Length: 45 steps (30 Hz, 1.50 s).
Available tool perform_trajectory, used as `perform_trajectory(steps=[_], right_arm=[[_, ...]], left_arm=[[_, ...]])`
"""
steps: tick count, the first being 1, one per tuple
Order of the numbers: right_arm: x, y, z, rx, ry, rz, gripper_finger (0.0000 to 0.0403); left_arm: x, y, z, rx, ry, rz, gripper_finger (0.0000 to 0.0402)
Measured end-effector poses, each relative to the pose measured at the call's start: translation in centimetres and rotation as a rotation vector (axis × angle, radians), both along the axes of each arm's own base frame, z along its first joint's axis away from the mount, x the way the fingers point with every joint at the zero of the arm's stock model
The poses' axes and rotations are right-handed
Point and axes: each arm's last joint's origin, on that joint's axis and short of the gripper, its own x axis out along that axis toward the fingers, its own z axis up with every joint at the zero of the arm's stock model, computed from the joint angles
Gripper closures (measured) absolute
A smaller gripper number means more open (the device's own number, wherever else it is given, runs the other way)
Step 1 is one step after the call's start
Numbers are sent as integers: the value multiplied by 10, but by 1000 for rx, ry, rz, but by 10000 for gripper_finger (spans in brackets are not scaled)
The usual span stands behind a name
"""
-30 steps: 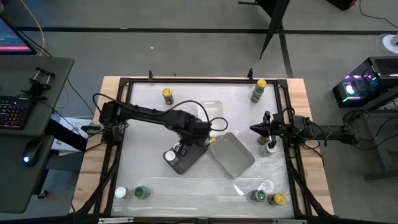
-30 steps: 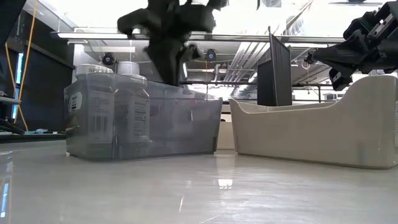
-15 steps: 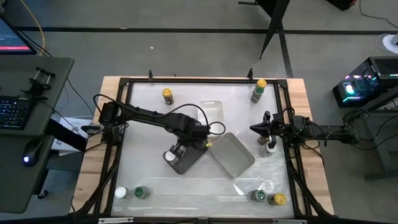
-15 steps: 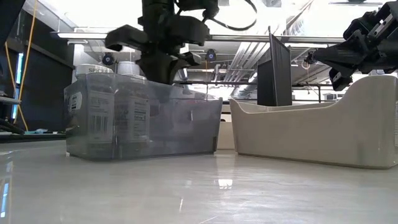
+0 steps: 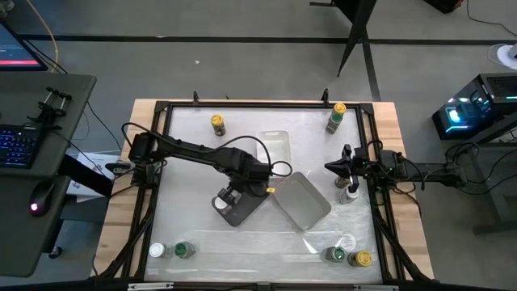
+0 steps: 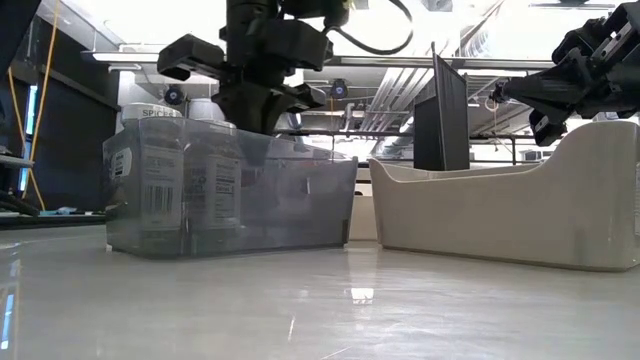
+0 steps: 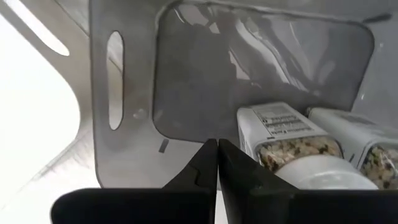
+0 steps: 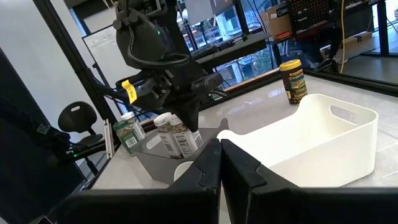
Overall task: Sort spices by type
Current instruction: Put the white seasoning bottle into the black bin
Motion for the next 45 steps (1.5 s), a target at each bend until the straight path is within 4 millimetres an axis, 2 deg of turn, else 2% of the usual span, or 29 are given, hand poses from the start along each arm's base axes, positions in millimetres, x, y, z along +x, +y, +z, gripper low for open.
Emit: perform_trajectory(steps=[12, 28, 38, 45], right_arm=[[0, 0, 0, 0, 0, 0, 402], [0, 0, 0, 0, -1, 0, 402], [0, 0, 0, 0, -1, 0, 402], [0, 0, 0, 0, -1, 0, 402]], left_arm=[[-2, -3, -6, -18, 54, -48, 401], [-6, -32, -6, -12, 60, -160, 401], [-5, -24, -4, 45, 56, -166, 401], [2, -7, 20, 70, 35, -108, 401]])
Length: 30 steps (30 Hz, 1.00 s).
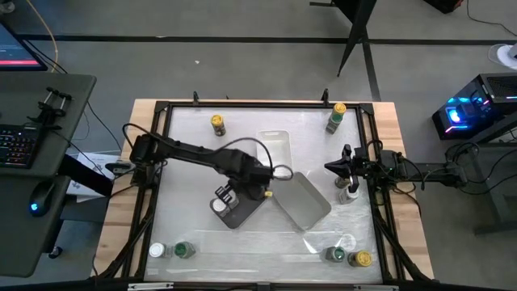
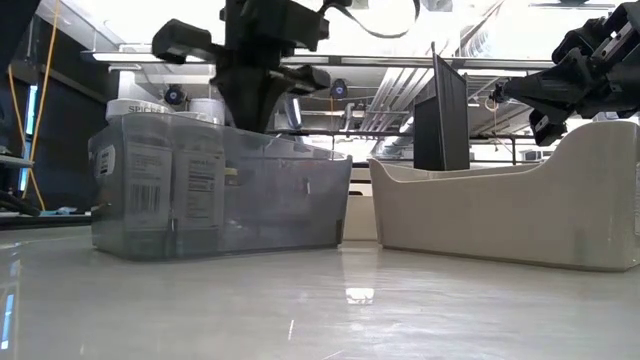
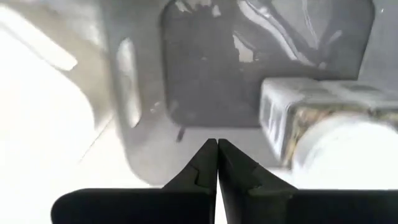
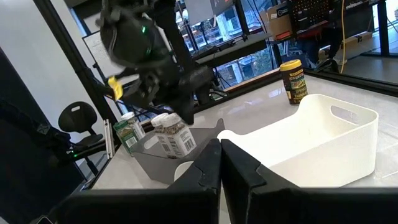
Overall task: Sort spices by type
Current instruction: Put the white seasoning bottle into the black bin
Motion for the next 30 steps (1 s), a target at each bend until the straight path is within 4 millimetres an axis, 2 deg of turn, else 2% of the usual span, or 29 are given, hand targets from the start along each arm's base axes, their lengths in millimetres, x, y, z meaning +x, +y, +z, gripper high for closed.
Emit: perform_trajectory(steps=[5, 8, 14, 18, 20, 21, 24, 30], right_arm=[[0, 0, 0, 0, 0, 0, 402], [0, 0, 0, 0, 0, 0, 402], [0, 0, 0, 0, -1, 0, 402], [0, -1, 0, -45, -1, -25, 402], [0, -1, 1, -61, -8, -32, 402], [0, -1, 3, -33, -25, -31, 402], [-1, -2, 13, 194, -149, -42, 402], [-7, -8, 33, 536, -432, -163, 402]], left_arm=[[2, 26, 28, -6, -35, 120, 401], [-6, 47, 54, -64, -120, 252, 401], [-49, 82, 123, -314, -394, 507, 401], [-85, 92, 162, -398, -676, 600, 401], [-101, 92, 173, -437, -805, 630, 401], [-109, 91, 177, -458, -861, 641, 401], [-126, 88, 179, -518, -1008, 658, 401], [-147, 84, 153, -641, -1174, 723, 401]])
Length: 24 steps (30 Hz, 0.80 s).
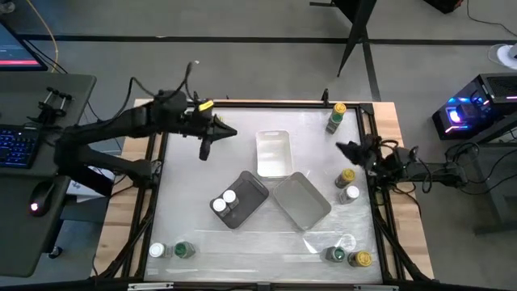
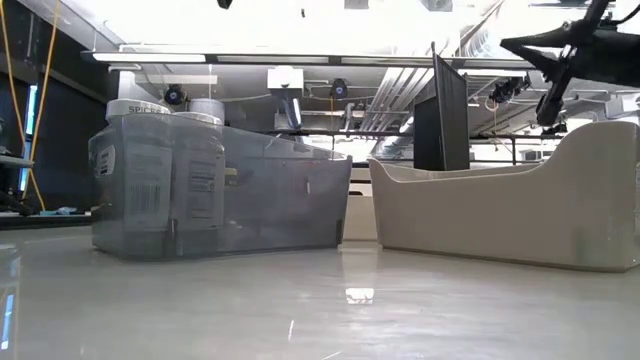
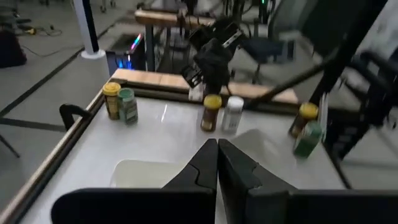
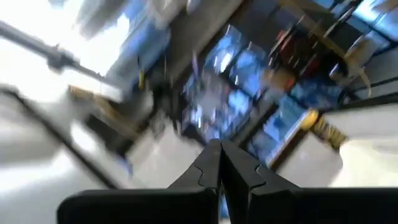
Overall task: Sort spices by type
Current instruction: Put the white seasoning bottle into the black bin
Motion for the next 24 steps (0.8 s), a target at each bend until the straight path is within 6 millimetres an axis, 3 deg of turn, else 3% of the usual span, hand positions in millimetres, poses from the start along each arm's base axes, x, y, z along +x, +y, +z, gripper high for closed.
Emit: perform_trajectory(steps=[3, 7, 11, 14, 19, 24], right_arm=[[-5, -4, 8, 156, -146, -90, 402], [-17, -4, 37, 29, -276, -149, 402], [-25, -2, 85, -140, -313, -142, 402], [-18, 0, 118, -282, -146, -143, 402], [1, -2, 155, -394, 209, -181, 402], [25, -5, 172, -199, 401, -192, 397]], left_arm=[[-7, -2, -13, -56, -76, 19, 401], [-11, -3, -26, -55, -154, 44, 401], [-11, -1, -22, -34, -230, 71, 401], [-11, 3, -18, 11, -278, 99, 401], [-15, 10, -15, 60, -293, 144, 401], [-16, 14, -22, 56, -221, 163, 401]])
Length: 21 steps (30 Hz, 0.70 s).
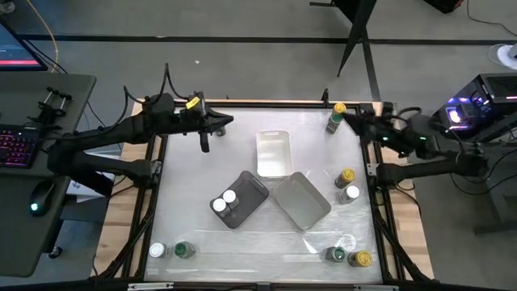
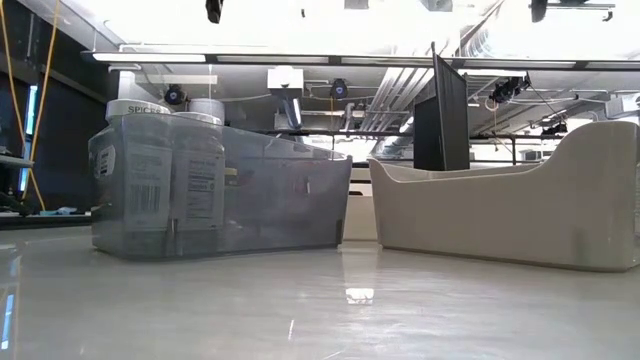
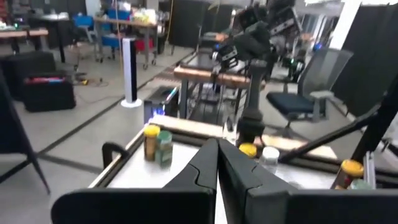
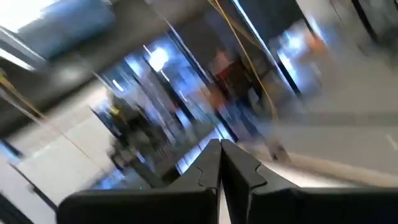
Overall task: Sort spices by type
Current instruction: Put the white seasoning bottle into the black bin
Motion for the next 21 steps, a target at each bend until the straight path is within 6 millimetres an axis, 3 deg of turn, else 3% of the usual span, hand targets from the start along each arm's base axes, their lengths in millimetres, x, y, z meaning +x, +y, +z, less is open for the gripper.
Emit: perform_trajectory(steps=[3, 5, 11, 16, 21], right_arm=[[12, 3, 0, 166, 255, 90, 369], [16, 6, -8, 280, 515, 118, 339], [25, 17, -42, 594, 1129, -27, 227], [37, 28, -72, 821, 1386, -76, 162], [44, 41, -93, 972, 1441, -58, 151]], left_arm=[[1, 2, -3, 14, 28, 8, 401], [0, 5, -5, 28, 46, 17, 401], [-2, 12, -5, 57, 55, 47, 401], [-2, 13, -5, 49, 60, 52, 401], [-3, 13, -5, 47, 59, 51, 401]])
